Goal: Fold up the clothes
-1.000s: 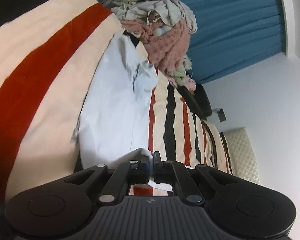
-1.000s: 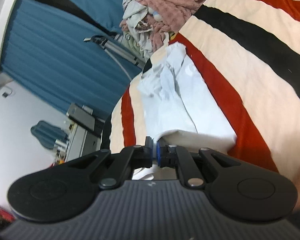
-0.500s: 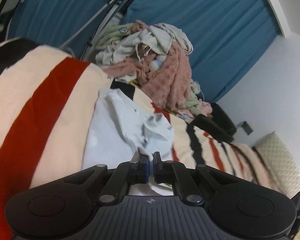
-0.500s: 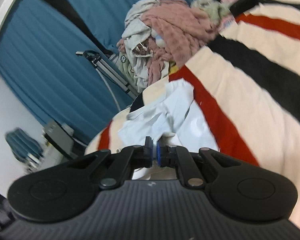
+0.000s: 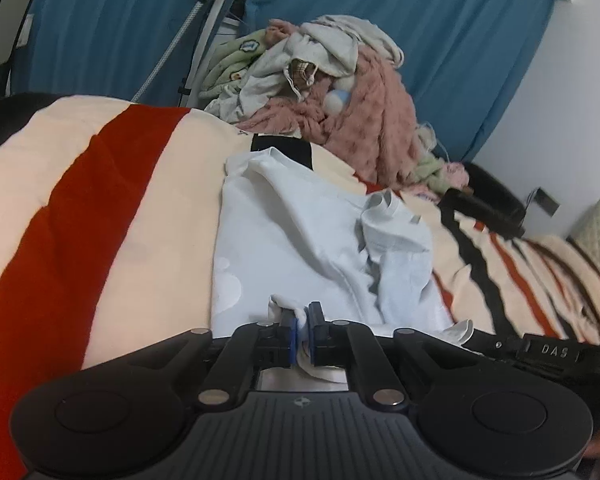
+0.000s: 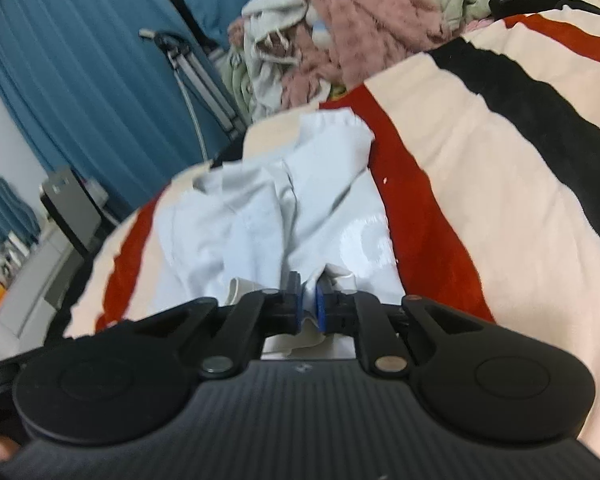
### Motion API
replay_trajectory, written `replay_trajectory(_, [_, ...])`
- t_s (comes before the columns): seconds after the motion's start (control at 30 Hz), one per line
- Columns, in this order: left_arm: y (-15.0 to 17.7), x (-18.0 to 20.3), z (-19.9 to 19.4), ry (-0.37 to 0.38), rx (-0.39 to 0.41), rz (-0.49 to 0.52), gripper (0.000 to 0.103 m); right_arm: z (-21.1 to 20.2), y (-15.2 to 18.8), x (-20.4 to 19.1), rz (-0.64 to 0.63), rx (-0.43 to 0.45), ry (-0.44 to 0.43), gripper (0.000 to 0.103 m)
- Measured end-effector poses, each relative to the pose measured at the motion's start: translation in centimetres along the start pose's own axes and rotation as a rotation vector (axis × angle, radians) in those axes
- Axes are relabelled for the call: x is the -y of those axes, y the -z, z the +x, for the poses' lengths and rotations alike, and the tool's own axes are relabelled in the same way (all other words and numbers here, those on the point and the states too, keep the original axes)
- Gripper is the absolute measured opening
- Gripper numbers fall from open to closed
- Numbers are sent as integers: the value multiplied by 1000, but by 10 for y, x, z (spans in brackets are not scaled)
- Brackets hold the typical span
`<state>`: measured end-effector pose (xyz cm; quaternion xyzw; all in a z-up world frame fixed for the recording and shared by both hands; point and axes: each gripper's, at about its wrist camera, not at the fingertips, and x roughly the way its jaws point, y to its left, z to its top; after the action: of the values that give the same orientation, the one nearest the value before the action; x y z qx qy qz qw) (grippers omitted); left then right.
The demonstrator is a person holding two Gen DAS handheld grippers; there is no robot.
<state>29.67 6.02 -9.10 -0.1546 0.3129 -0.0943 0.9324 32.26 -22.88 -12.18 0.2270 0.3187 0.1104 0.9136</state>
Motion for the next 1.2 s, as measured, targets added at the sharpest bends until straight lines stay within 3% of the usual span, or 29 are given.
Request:
replay_trajectory(0.03, [0,2,-2,-4,0,12,30,0,0,-1,-12,-10,1,33])
replay_trajectory(0.07, [0,3,-4,-9,0,24,38,-4,0,-4,-22,-8,-6,44])
replay_trajectory(0.1, [0,6,-8,-16,10,39,51,-10,0,-7,-36,8,-9,66])
replay_trajectory(0.13, [0,9,-14,-26,26,61,59,-17,0,-11,-57,37,-12,78])
replay_trajectory(0.33, [3,32,-61,-52,93,137,77,-66,3,-39,-160,159,-35,78])
replay_trajectory(0.5, [8,46,-105,-75,149,177,80,-102,16,-59,-212,218,-3,78])
replay_trajectory(0.63, [19,50,-139,-83,178,190,81,-123,29,-71,-262,243,3,78])
replay_trajectory(0.9, [35,54,-171,-81,203,208,82,-159,50,-87,-323,302,-15,78])
replay_trajectory(1.2, [48,58,-193,-79,219,221,82,-161,54,-86,-320,309,9,78])
